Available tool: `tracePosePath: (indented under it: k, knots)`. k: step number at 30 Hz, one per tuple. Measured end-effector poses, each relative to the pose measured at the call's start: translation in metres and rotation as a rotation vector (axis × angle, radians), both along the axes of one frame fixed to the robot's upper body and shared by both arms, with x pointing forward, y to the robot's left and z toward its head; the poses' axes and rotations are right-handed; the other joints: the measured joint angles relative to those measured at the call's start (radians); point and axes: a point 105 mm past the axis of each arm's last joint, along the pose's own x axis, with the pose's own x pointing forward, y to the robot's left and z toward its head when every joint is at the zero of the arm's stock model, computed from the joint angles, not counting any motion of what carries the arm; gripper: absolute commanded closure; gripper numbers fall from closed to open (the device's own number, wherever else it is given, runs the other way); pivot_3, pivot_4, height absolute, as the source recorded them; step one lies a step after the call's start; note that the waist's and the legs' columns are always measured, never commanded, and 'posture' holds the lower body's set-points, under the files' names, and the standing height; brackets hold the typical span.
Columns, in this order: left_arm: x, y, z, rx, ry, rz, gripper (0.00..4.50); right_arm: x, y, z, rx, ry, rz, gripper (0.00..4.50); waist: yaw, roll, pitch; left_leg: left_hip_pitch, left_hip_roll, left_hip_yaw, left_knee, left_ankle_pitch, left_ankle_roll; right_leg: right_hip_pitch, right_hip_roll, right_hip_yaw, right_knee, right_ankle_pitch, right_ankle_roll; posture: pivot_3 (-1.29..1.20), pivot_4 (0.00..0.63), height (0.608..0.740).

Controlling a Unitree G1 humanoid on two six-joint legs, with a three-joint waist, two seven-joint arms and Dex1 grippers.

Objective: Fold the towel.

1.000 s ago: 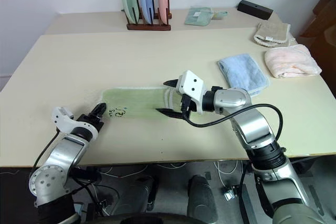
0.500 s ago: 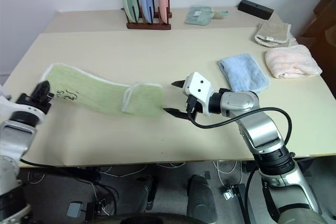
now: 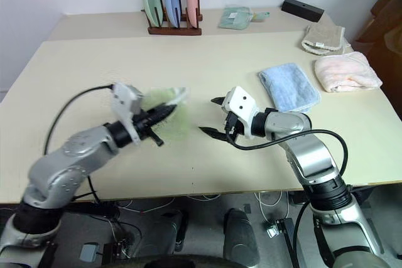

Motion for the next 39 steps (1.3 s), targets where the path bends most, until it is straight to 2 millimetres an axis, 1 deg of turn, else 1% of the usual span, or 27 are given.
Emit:
tracePosePath:
  k: [2, 10, 13, 16, 17, 18, 20, 21, 22, 24, 25, 26, 28, 30, 33, 34, 36, 38, 39]
  knots:
    - [0.0, 0.001, -0.009, 0.034, 0.015, -0.004, 4.46, 0.0, -0.002, -0.003, -0.005, 0.008, -0.013, 0.12, 0.001, 0.0, 0.0, 0.0, 0.0, 0.0, 0.0, 0.0, 0.0, 0.0, 0.0, 0.0, 0.0, 0.0, 0.0, 0.0, 0.15, 0.74]
    - [-0.002, 0.006, -0.014, 0.059, 0.016, -0.015, 4.46, -0.001, -0.004, -0.004, -0.007, 0.005, -0.029, 0.12, 0.008, 0.0, 0.0, -0.001, 0.0, -0.001, 0.001, 0.0, 0.0, 0.0, 0.0, 0.0, 0.0, 0.0, 0.0, 0.0, 0.15, 0.74]
    - [-0.002, 0.007, -0.009, 0.005, 0.026, -0.007, 3.54, -0.001, -0.004, -0.004, -0.008, 0.004, -0.032, 0.12, 0.009, 0.0, 0.0, -0.001, 0.0, -0.001, 0.001, 0.0, 0.0, 0.0, 0.0, 0.0, 0.0, 0.0, 0.0, 0.0, 0.15, 0.74]
    - [-0.003, 0.008, 0.0, -0.073, 0.038, 0.004, 2.01, 0.0, -0.004, -0.005, -0.017, 0.0, -0.036, 0.12, 0.009, 0.0, 0.0, -0.001, 0.0, -0.001, 0.001, 0.0, 0.0, 0.0, 0.0, 0.0, 0.0, 0.0, 0.0, 0.0, 0.15, 0.74]
    - [-0.004, 0.011, 0.005, -0.096, 0.039, 0.013, 1.5, 0.0, -0.005, -0.005, -0.02, -0.003, -0.038, 0.53, 0.008, 0.0, 0.0, -0.001, 0.0, -0.001, 0.001, 0.0, 0.0, 0.0, 0.0, 0.0, 0.0, 0.0, 0.0, 0.0, 0.15, 0.74]
    - [-0.005, 0.018, 0.011, -0.129, 0.037, 0.032, 1.02, 0.0, -0.005, -0.005, -0.021, -0.003, -0.038, 0.72, 0.006, 0.0, 0.0, -0.001, 0.001, -0.001, 0.001, 0.0, 0.0, 0.0, 0.0, 0.0, 0.0, 0.0, 0.0, 0.0, 0.15, 0.74]
    - [-0.006, 0.034, 0.022, -0.186, 0.029, 0.069, 1.01, 0.001, -0.005, -0.004, -0.019, -0.005, -0.039, 1.48, 0.003, 0.0, 0.0, -0.001, 0.001, -0.001, 0.001, 0.0, 0.0, -0.001, 0.0, 0.0, 0.001, 0.0, 0.0, 0.0, 0.15, 0.74]
    - [-0.005, 0.049, 0.031, -0.214, 0.012, 0.109, 1.01, 0.001, -0.005, -0.002, -0.016, -0.007, -0.042, 2.08, 0.003, 0.0, 0.0, -0.001, 0.001, -0.001, 0.001, 0.0, 0.0, -0.001, 0.0, 0.0, 0.001, 0.0, 0.0, 0.0, 0.15, 0.74]
    - [-0.004, 0.06, 0.037, -0.233, -0.004, 0.144, 1.25, 0.002, -0.005, -0.001, -0.012, -0.007, -0.044, 2.48, 0.002, 0.0, 0.0, -0.001, 0.002, -0.001, 0.001, 0.0, 0.0, -0.001, 0.0, 0.0, 0.001, 0.0, 0.0, 0.0, 0.15, 0.74]
    - [0.0, 0.091, 0.05, -0.251, -0.052, 0.254, 1.97, 0.004, -0.004, 0.005, 0.009, -0.012, -0.046, 3.43, 0.003, 0.0, 0.0, -0.001, 0.002, -0.001, 0.001, 0.0, 0.0, -0.001, 0.001, 0.0, 0.001, 0.0, 0.0, 0.0, 0.15, 0.74]
    - [0.003, 0.106, 0.052, -0.231, -0.067, 0.314, 2.39, 0.006, 0.001, 0.012, 0.033, -0.024, -0.037, 3.91, 0.003, 0.0, 0.0, 0.0, 0.002, 0.0, 0.001, 0.0, 0.0, -0.001, 0.001, 0.0, 0.001, 0.0, 0.0, 0.0, 0.15, 0.74]
    - [0.006, 0.116, 0.051, -0.201, -0.071, 0.355, 2.89, 0.007, 0.008, 0.018, 0.063, -0.034, -0.027, 4.41, 0.003, 0.0, 0.0, 0.0, 0.002, 0.0, 0.001, 0.0, 0.0, -0.001, 0.001, 0.0, 0.001, 0.0, 0.0, 0.0, 0.15, 0.74]
    - [0.01, 0.123, 0.045, -0.168, -0.065, 0.392, 3.81, 0.008, 0.021, 0.026, 0.113, -0.046, -0.01, 4.5, 0.004, 0.0, 0.0, 0.0, 0.002, 0.0, 0.001, 0.0, 0.0, -0.001, 0.001, 0.0, 0.001, 0.0, 0.0, 0.0, 0.15, 0.74]
    - [0.016, 0.118, 0.033, -0.16, -0.03, 0.396, 3.81, 0.01, 0.039, 0.026, 0.138, -0.045, 0.016, 4.5, 0.008, 0.0, 0.0, 0.0, 0.001, -0.001, 0.001, 0.0, 0.0, 0.0, 0.001, 0.0, 0.001, 0.001, -0.001, 0.0, 0.15, 0.74]
    - [0.025, 0.089, 0.008, -0.124, 0.037, 0.329, 3.81, 0.016, 0.071, 0.007, 0.132, 0.005, 0.032, 4.5, 0.01, -0.001, 0.0, 0.0, 0.0, -0.001, 0.002, 0.0, 0.0, 0.0, 0.001, 0.0, 0.001, 0.001, -0.001, 0.0, 0.15, 0.74]
    - [0.027, 0.081, 0.0, -0.106, 0.057, 0.308, 3.81, 0.019, 0.076, -0.002, 0.13, 0.033, 0.019, 4.5, 0.009, -0.001, 0.0, 0.0, 0.0, -0.001, 0.001, 0.0, 0.0, 0.0, 0.001, 0.0, 0.001, 0.001, 0.0, 0.0, 0.15, 0.74]
    - [0.032, 0.074, -0.017, -0.067, 0.093, 0.3, 3.81, 0.028, 0.081, -0.019, 0.115, 0.082, -0.024, 4.5, 0.005, -0.001, 0.0, 0.0, 0.0, -0.001, 0.001, 0.0, -0.001, -0.001, 0.001, 0.0, 0.001, 0.002, 0.0, 0.0, 0.15, 0.74]
    - [0.038, 0.075, -0.038, -0.047, 0.144, 0.335, 3.81, 0.034, 0.083, -0.04, 0.089, 0.137, -0.062, 4.5, 0.001, 0.0, 0.0, 0.0, 0.0, -0.001, 0.0, 0.001, -0.001, -0.002, 0.001, 0.0, 0.002, 0.002, 0.0, 0.0, 0.15, 0.74]
    - [0.039, 0.076, -0.044, -0.042, 0.157, 0.348, 3.81, 0.036, 0.083, -0.049, 0.074, 0.161, -0.079, 4.5, -0.002, -0.001, 0.0, 0.0, 0.0, -0.001, 0.0, 0.001, -0.001, -0.003, 0.001, 0.0, 0.003, 0.002, 0.0, 0.0, 0.15, 0.74]
